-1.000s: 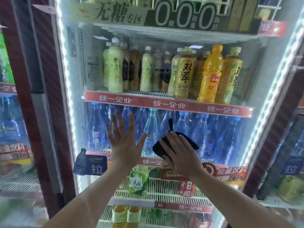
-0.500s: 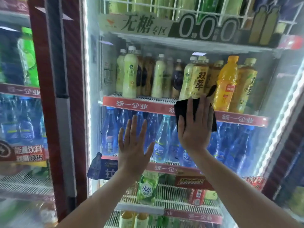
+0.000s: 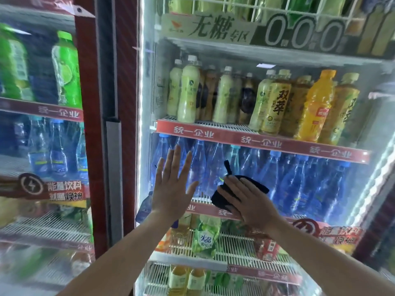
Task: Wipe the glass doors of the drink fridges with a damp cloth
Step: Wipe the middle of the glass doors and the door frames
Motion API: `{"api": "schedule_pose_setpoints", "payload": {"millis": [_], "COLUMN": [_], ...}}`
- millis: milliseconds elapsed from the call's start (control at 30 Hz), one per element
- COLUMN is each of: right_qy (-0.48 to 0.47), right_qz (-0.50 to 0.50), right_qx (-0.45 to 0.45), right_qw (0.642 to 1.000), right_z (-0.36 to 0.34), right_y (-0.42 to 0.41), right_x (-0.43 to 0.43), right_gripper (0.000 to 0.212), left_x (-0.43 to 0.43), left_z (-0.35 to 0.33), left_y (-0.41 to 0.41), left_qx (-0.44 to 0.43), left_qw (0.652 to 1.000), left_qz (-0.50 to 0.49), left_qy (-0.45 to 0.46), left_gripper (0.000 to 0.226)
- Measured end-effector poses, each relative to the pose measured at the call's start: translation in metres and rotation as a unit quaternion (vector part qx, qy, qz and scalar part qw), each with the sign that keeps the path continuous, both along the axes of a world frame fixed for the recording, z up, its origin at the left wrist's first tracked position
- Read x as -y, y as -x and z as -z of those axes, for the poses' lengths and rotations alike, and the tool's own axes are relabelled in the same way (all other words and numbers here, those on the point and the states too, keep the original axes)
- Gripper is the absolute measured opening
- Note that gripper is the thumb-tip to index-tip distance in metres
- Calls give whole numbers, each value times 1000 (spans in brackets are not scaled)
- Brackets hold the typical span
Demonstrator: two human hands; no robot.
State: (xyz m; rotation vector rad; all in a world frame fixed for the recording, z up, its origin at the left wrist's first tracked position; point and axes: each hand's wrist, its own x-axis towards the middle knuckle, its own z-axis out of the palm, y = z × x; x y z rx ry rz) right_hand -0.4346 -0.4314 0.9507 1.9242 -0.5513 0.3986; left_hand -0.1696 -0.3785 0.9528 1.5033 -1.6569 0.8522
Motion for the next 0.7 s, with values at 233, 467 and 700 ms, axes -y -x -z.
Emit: {"api": "schedule_pose_setpoints", "payload": {"millis": [233,467,700], "right_qy": [50,65,36], "right_qz": [-45,2,10], "right_qx": [143,389,404], "right_qw": [987,919,914], "right_z": [-127,-119,-40], "right_y": [-36,-98,-153], "right_x": [-1,-4,-8], "right_gripper": [54,56,59], "left_x": [0,-8,-26], "left_z": [0,-3,11], "left_y": [-1,-12,-52], "left_qx": [-5,-14,-94], "left_qw": [1000,999,995], "left_qz": [8,47,35], "left_qy": [-4,8,5], "left_gripper": [73,72,83]}}
